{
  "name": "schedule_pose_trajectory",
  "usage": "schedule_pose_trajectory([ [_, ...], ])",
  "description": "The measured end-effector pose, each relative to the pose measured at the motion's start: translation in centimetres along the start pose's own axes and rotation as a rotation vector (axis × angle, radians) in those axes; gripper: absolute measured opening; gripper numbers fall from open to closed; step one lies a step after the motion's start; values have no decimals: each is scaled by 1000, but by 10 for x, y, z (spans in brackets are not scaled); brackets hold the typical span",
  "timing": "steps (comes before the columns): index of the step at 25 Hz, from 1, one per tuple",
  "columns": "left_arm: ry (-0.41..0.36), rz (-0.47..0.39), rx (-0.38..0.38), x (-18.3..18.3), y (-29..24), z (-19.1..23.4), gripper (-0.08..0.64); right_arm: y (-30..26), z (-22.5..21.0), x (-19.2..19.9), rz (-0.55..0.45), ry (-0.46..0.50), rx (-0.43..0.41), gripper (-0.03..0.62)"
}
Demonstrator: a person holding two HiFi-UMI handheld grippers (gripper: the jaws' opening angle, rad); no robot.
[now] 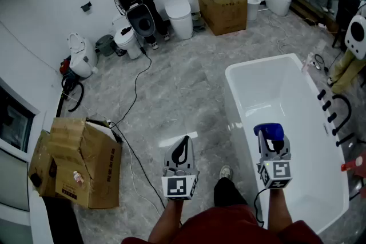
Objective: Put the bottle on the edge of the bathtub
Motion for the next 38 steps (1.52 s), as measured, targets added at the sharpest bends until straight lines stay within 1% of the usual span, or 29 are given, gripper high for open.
schedule_pose_trajectory([
  [6,23,-21,7,-11,-116,18,5,-101,-31,-27,9,31,-26,149],
  [9,47,-30,6,-15,-171,20,5,-143,-57,-38,5,21,-27,149],
  [11,46,-32,5,-14,-200,21,6,-165,-69,-41,-4,9,-27,149],
  [16,59,-26,13,-6,-244,28,5,-205,-85,-41,5,-3,-24,149],
  [25,68,-14,76,22,-331,48,5,-288,-99,-45,26,13,4,149],
  [30,75,-52,111,41,-390,86,5,-349,-90,-44,29,26,50,149],
  [33,80,-69,120,50,-428,120,5,-394,-80,-49,32,20,71,149],
  [38,82,-69,136,73,-482,184,5,-468,-54,-57,27,2,104,149],
])
Point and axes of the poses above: the fingertips, and each gripper's own axes: y backward along the fingers, z to its left, x out of its underside, the point moved 4 cm from there along y, backward along the fingers, and after that the axes turned 12 degrees about -y, right-handed, at the moved point
